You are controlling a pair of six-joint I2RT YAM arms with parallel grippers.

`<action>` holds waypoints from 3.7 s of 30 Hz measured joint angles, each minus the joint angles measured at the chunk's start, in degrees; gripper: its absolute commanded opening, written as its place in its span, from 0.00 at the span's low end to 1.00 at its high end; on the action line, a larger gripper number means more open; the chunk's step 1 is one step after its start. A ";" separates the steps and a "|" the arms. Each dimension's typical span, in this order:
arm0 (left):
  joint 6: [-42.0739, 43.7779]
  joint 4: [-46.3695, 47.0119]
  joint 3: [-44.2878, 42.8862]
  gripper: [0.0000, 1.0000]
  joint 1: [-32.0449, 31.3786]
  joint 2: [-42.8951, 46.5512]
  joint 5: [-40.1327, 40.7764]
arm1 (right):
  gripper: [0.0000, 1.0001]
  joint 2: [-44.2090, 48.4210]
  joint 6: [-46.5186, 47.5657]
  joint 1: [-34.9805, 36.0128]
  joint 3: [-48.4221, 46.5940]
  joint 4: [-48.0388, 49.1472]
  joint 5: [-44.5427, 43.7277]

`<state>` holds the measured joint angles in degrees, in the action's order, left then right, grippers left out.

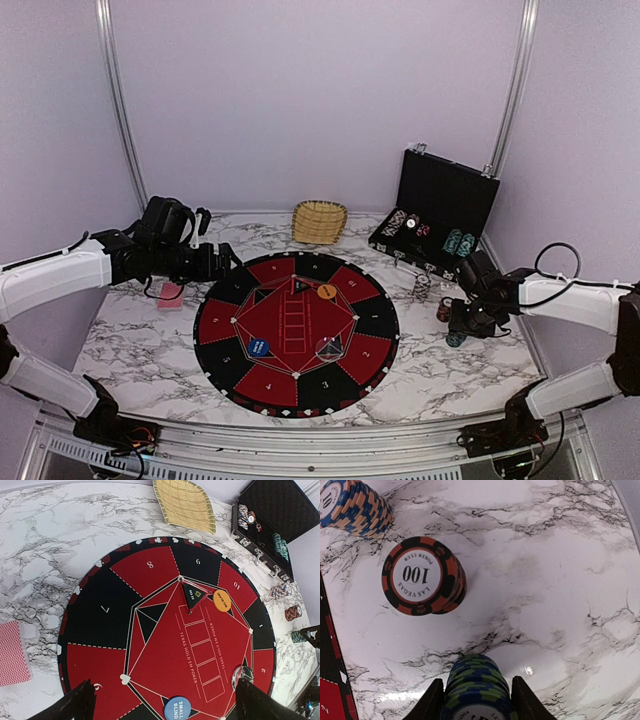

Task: Distribute texas hold em gaming equipment
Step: Pick up the pile of poker chips from the pile of poker chips, then place the poker chips pile in the dealer area.

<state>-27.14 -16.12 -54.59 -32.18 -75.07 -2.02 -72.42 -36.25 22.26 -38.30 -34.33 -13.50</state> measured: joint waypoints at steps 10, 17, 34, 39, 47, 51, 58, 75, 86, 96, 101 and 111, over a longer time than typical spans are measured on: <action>0.37 0.00 0.00 0.99 0.07 0.00 0.00 | 0.38 0.02 0.00 0.00 0.00 0.00 0.00; 0.42 0.00 0.00 0.99 0.26 0.00 0.02 | 0.38 0.11 0.00 0.00 -0.15 -0.24 -0.11; 0.50 0.00 0.00 0.99 0.55 0.02 0.00 | 0.38 1.18 0.02 0.52 -2.82 -2.95 -1.03; 0.50 0.00 0.00 0.99 0.59 0.15 0.00 | 0.38 1.20 0.02 1.40 -3.69 -3.82 -1.22; 0.48 0.00 0.00 0.99 0.66 0.15 0.00 | 0.38 1.20 -0.02 4.04 -6.19 -5.46 -1.99; 0.48 0.00 0.02 0.99 0.81 0.15 -0.02 | 0.38 1.18 -0.24 5.46 -7.28 -6.27 -2.16; 0.44 0.00 0.11 0.99 1.03 0.17 -0.04 | 0.37 0.98 -0.94 7.76 -8.17 -6.84 -2.25; 0.35 0.00 0.13 0.99 1.29 0.52 -0.09 | 0.37 -1.84 -2.69 13.40 -10.99 -6.82 -2.21; 0.33 0.00 0.44 0.99 1.57 0.55 -0.13 | 0.37 -7.04 -3.13 19.89 -14.29 -6.01 -2.34; -0.07 0.13 0.87 0.99 1.88 0.55 -0.48 | 0.37 -12.61 -2.71 24.90 -18.36 -3.56 -2.62; -0.37 0.28 1.09 0.99 1.99 0.55 -0.50 | 0.37 -15.02 -2.23 27.30 -19.71 -2.36 -2.73; -0.81 0.44 1.49 0.99 2.51 0.52 -0.50 | 0.37 -18.47 -1.18 32.89 -20.09 0.33 -2.43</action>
<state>-27.94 -15.68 -53.10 -29.67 -74.54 -2.52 -90.89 -37.43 55.16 -58.39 -34.00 -15.92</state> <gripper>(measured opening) 0.989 0.412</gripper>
